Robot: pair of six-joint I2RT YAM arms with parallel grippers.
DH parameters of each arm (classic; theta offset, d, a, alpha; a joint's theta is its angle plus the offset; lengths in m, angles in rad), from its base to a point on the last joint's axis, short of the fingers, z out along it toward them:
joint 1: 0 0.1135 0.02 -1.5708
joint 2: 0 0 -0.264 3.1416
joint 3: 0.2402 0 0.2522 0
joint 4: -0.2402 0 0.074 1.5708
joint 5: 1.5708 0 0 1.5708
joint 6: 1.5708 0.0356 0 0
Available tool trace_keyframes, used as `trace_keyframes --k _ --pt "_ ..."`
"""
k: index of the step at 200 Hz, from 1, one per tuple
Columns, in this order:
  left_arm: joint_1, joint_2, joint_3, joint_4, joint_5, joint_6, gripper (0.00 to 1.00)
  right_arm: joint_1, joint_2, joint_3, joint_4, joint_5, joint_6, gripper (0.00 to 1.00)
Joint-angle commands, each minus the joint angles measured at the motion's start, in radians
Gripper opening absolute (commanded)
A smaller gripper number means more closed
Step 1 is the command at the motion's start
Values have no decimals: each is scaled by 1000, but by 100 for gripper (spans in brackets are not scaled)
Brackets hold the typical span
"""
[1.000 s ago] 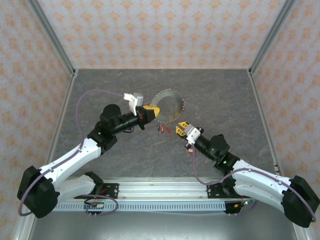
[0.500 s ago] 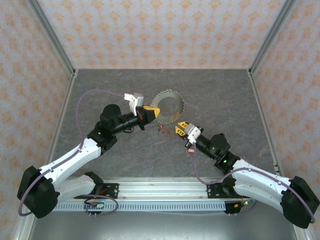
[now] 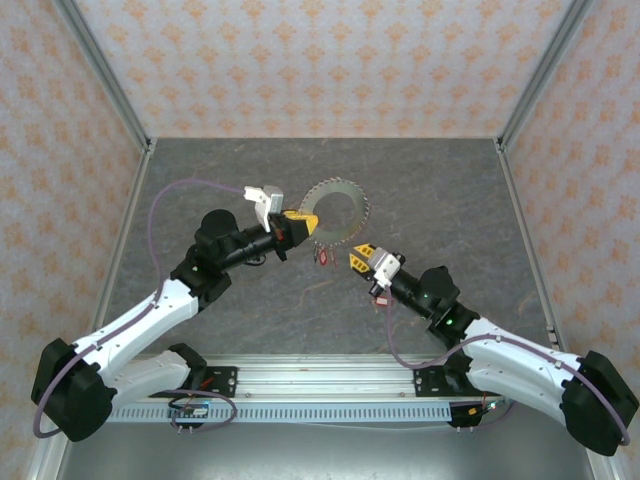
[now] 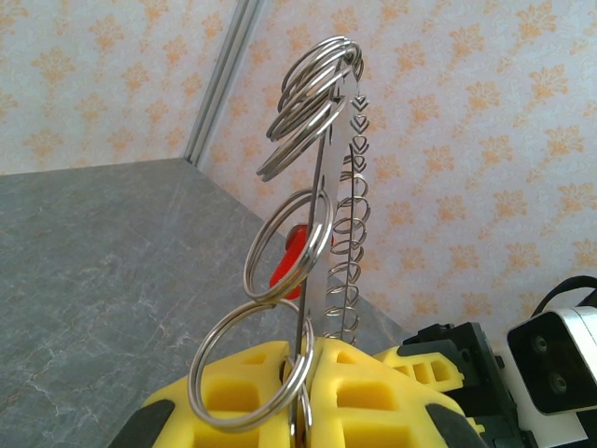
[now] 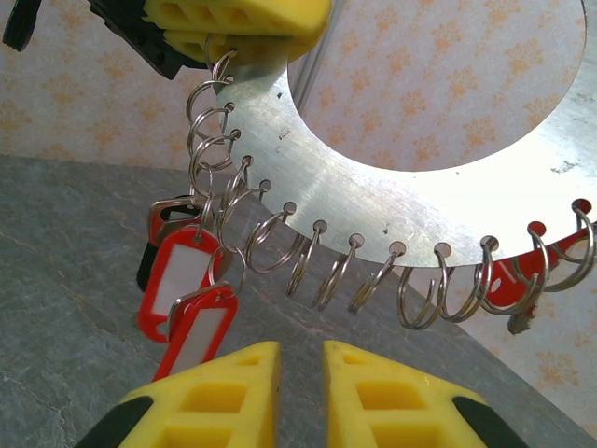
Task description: Put the keys on the keyring
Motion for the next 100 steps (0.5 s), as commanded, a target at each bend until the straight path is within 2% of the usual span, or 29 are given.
trace_keyframes --k 1,100 --pt "12 -29 40 31 18 -3 0 -3 -4 42 49 3 10 17" --pt "11 -37 42 29 16 -7 0 -3 45 85 25 -59 -9 17"
